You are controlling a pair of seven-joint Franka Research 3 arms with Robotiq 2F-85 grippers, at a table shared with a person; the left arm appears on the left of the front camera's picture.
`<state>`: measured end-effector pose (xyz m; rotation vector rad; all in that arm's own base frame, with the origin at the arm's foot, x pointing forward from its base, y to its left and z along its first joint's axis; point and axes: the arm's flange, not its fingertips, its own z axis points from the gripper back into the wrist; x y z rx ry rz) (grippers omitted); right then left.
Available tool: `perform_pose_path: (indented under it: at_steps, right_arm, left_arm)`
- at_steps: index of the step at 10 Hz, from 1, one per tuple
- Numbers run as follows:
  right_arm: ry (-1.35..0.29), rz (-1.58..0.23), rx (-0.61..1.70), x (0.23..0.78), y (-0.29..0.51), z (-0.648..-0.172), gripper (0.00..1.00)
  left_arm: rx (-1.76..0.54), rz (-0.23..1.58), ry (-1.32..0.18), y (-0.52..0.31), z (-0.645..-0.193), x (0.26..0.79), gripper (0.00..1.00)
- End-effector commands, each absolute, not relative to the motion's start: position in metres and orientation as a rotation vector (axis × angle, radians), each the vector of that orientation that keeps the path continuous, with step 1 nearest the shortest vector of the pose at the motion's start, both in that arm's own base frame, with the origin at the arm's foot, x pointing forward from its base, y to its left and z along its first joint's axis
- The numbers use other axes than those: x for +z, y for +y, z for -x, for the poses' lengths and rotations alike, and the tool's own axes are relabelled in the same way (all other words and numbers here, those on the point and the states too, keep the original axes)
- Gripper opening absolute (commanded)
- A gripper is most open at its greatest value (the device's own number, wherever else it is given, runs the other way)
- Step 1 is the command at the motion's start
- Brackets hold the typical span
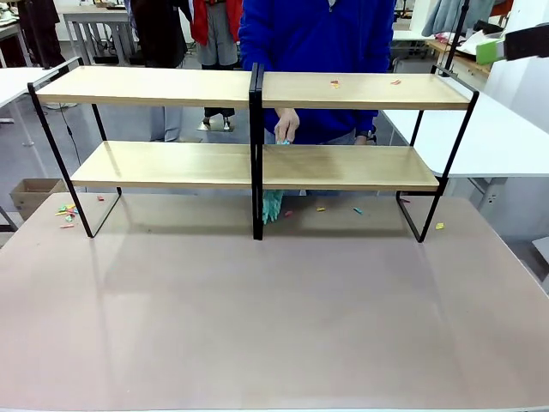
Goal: Clean the shelves.
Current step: Clean another randomly selected level of the Shelf with the Duster.
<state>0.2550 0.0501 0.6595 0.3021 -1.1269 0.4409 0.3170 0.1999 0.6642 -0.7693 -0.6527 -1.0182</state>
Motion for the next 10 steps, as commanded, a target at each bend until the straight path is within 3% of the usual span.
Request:
perform_pose_path:
  at_steps: [1, 5, 7, 8, 9, 10]
  right_arm:
    - [-1.127, -0.303, 0.439, 0.659, 0.050, -0.256, 1.00]
    - [-1.127, -0.303, 0.439, 0.659, 0.050, -0.256, 1.00]
    - [-1.127, -0.303, 0.439, 0.659, 0.050, -0.256, 1.00]
    - [-1.127, -0.303, 0.439, 0.659, 0.050, -0.256, 1.00]
    - [-1.127, -0.303, 0.439, 0.659, 0.050, -0.256, 1.00]
    - [-1.127, -0.303, 0.439, 0.659, 0.050, -0.256, 1.00]
  left_arm:
    - [-0.928, 0.800, -0.496, 0.122, -0.352, 0.706, 0.12]
    - [-0.881, 0.511, -0.179, -0.017, -0.434, 0.797, 0.12]
    - [-0.828, 0.577, -0.132, -0.076, -0.472, 0.795, 0.12]
    - [-0.981, 0.818, -0.153, -0.069, -0.463, 0.783, 0.12]
    - [-0.861, 0.539, -0.184, -0.077, -0.448, 0.781, 0.12]
    - [-0.861, 0.539, -0.184, -0.077, -0.448, 0.781, 0.12]
